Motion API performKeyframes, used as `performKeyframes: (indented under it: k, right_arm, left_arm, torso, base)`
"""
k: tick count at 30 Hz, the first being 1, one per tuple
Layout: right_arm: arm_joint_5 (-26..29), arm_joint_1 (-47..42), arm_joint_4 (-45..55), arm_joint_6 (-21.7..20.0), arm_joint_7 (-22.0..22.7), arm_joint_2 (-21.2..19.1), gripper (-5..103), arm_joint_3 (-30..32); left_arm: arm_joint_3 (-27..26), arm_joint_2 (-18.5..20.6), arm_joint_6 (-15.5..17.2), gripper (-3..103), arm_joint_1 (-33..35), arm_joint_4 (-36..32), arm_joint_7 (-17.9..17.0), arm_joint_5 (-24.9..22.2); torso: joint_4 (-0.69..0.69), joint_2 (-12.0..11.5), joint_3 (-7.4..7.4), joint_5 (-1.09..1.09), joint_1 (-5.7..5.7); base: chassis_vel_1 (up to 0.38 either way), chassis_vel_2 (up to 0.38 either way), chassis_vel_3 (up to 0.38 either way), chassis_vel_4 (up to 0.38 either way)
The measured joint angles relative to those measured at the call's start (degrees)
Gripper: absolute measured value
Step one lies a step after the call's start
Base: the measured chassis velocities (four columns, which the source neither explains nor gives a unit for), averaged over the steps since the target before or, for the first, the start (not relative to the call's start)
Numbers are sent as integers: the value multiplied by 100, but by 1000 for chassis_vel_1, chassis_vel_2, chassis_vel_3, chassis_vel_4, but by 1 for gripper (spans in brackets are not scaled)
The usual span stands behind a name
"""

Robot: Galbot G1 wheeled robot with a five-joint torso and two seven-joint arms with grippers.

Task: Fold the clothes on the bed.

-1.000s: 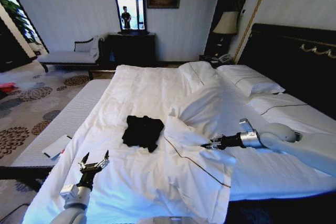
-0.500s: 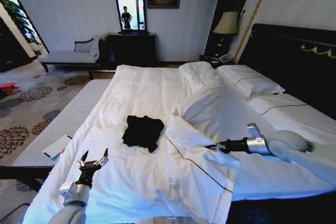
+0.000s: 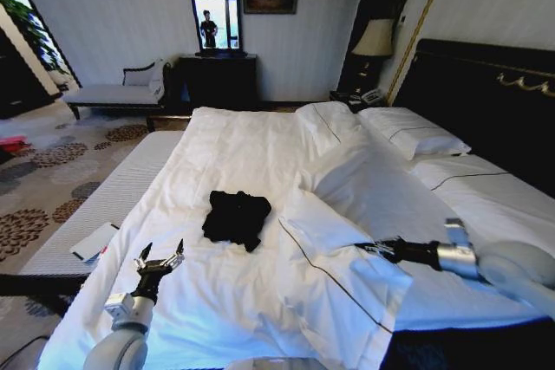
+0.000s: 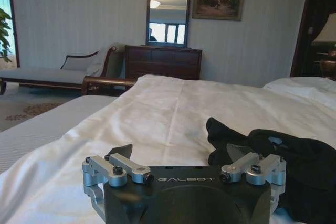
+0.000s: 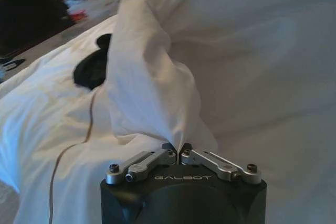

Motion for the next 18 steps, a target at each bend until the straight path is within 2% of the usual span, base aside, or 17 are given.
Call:
performKeyframes:
  k: [4, 9, 10, 14, 18]
  right_arm:
    - [-41, -60, -35, 66, -46, 509, 0, 173]
    - [-298, -457, -419, 309, -313, 855, 0, 584]
    - [-298, -457, -419, 309, -313, 855, 0, 584]
    - [-303, -385, -784, 423, -376, 1276, 0, 798]
    - [-350, -396, -1019, 581, -507, 1463, 0, 1028]
  left_arm:
    - [83, 57, 6, 100, -127, 52, -4, -31]
    - [76, 126, 7, 100, -161, 125, -7, -117]
    - [76, 126, 7, 100, -161, 125, -7, -117]
    - [60, 181, -19, 100, -171, 213, -1, -170]
    - [9, 185, -54, 100, -115, 221, 15, -172]
  torso:
    - [4, 0, 0, 0, 0]
    - [2, 0, 0, 0, 0]
    - [2, 0, 0, 0, 0]
    - [3, 0, 0, 1, 0]
    - [0, -1, 0, 1, 1]
  base:
    - [0, 0, 0, 0]
    - [0, 0, 0, 0]
    - [0, 0, 0, 0]
    - [0, 0, 0, 0]
    - [0, 0, 0, 0]
